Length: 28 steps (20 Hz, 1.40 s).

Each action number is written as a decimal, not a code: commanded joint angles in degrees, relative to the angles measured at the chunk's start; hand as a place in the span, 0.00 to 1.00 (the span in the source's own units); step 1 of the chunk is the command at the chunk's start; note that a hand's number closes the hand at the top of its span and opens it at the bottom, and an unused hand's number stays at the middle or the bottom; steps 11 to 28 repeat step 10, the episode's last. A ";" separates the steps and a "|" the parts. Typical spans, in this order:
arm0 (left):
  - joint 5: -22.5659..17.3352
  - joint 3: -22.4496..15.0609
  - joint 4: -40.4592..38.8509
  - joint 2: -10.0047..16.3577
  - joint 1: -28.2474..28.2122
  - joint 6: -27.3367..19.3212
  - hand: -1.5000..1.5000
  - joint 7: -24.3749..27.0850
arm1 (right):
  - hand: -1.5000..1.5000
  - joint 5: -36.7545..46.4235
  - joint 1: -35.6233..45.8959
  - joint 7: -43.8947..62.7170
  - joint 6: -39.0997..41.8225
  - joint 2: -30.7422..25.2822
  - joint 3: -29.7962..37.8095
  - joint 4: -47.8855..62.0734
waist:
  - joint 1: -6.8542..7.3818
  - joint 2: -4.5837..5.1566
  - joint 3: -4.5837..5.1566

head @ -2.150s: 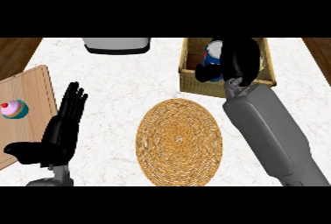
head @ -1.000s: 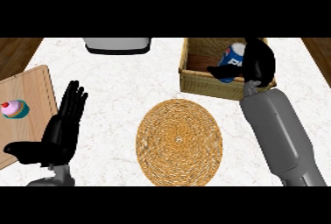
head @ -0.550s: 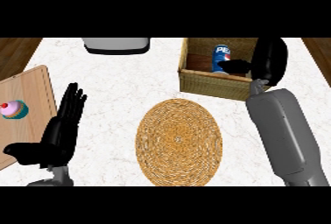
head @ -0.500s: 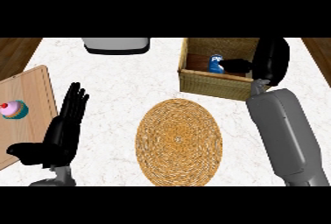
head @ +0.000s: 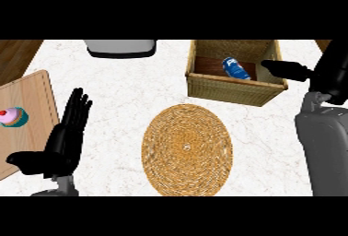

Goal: Pick the can from the placemat and place it in the basket

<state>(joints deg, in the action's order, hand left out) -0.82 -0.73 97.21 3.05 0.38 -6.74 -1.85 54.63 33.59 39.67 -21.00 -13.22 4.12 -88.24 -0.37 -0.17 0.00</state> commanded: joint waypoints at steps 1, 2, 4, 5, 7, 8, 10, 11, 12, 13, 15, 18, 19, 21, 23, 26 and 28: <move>-0.17 0.96 -1.61 0.47 0.36 0.48 0.50 1.73 | 0.00 -5.26 -3.03 0.80 0.97 -2.85 5.47 -9.27 | -0.49 -0.08 0.00; -1.27 1.12 1.16 1.08 -0.88 1.35 0.50 0.00 | 0.00 -9.95 -4.15 -2.50 2.70 -5.27 7.94 -8.81 | -0.05 -0.02 -0.03; -3.13 3.03 -1.11 1.54 -0.70 2.61 0.50 1.61 | 0.00 -12.16 -7.60 -2.97 4.38 -5.40 8.47 -12.78 | 0.02 0.06 -0.01; -2.25 2.52 1.46 2.47 2.25 1.76 0.50 -4.16 | 0.00 -13.67 -9.91 -3.03 8.15 -6.89 8.08 -16.92 | -0.21 -0.02 -0.02; -0.11 0.87 0.02 0.09 -0.04 -0.14 0.50 -0.77 | 0.00 -16.24 -12.40 -0.13 10.47 -6.33 8.99 -24.84 | -0.52 -0.15 -0.01; 1.57 -1.00 0.98 -0.98 0.33 -1.36 0.50 -1.79 | 0.00 -21.97 -11.76 -3.21 10.70 -7.91 12.90 -22.98 | -0.49 -0.10 -0.04; 1.68 -0.97 -2.07 -1.78 0.44 -1.02 0.50 1.87 | 0.00 -20.66 -14.16 -2.77 11.31 -6.75 11.32 -25.91 | 0.02 0.06 0.00; 1.68 -0.97 -2.07 -1.78 0.44 -1.02 0.50 1.87 | 0.00 -20.66 -14.16 -2.77 11.31 -6.75 11.32 -25.91 | 0.02 0.06 0.00; 1.68 -0.97 -2.07 -1.78 0.44 -1.02 0.50 1.87 | 0.00 -20.66 -14.16 -2.77 11.31 -6.75 11.32 -25.91 | 0.02 0.06 0.00; 1.68 -0.97 -2.07 -1.78 0.44 -1.02 0.50 1.87 | 0.00 -20.66 -14.16 -2.77 11.31 -6.75 11.32 -25.91 | 0.02 0.06 0.00; 1.68 -0.97 -2.07 -1.78 0.44 -1.02 0.50 1.87 | 0.00 -20.66 -14.16 -2.77 11.31 -6.75 11.32 -25.91 | 0.02 0.06 0.00; 1.68 -0.97 -2.07 -1.78 0.44 -1.02 0.50 1.87 | 0.00 -20.66 -14.16 -2.77 11.31 -6.75 11.32 -25.91 | 0.02 0.06 0.00; 1.68 -0.97 -2.07 -1.78 0.44 -1.02 0.50 1.87 | 0.00 -20.66 -14.16 -2.77 11.31 -6.75 11.32 -25.91 | 0.02 0.06 0.00; 1.68 -0.97 -2.07 -1.78 0.44 -1.02 0.50 1.87 | 0.00 -20.66 -14.16 -2.77 11.31 -6.75 11.32 -25.91 | 0.02 0.06 0.00; 1.68 -0.97 -2.07 -1.78 0.44 -1.02 0.50 1.87 | 0.00 -20.66 -14.16 -2.77 11.31 -6.75 11.32 -25.91 | 0.02 0.06 0.00; 1.68 -0.97 -2.07 -1.78 0.44 -1.02 0.50 1.87 | 0.00 -20.66 -14.16 -2.77 11.31 -6.75 11.32 -25.91 | 0.02 0.06 0.00; 1.68 -0.97 -2.07 -1.78 0.44 -1.02 0.50 1.87 | 0.00 -20.66 -14.16 -2.77 11.31 -6.75 11.32 -25.91 | 0.02 0.06 0.00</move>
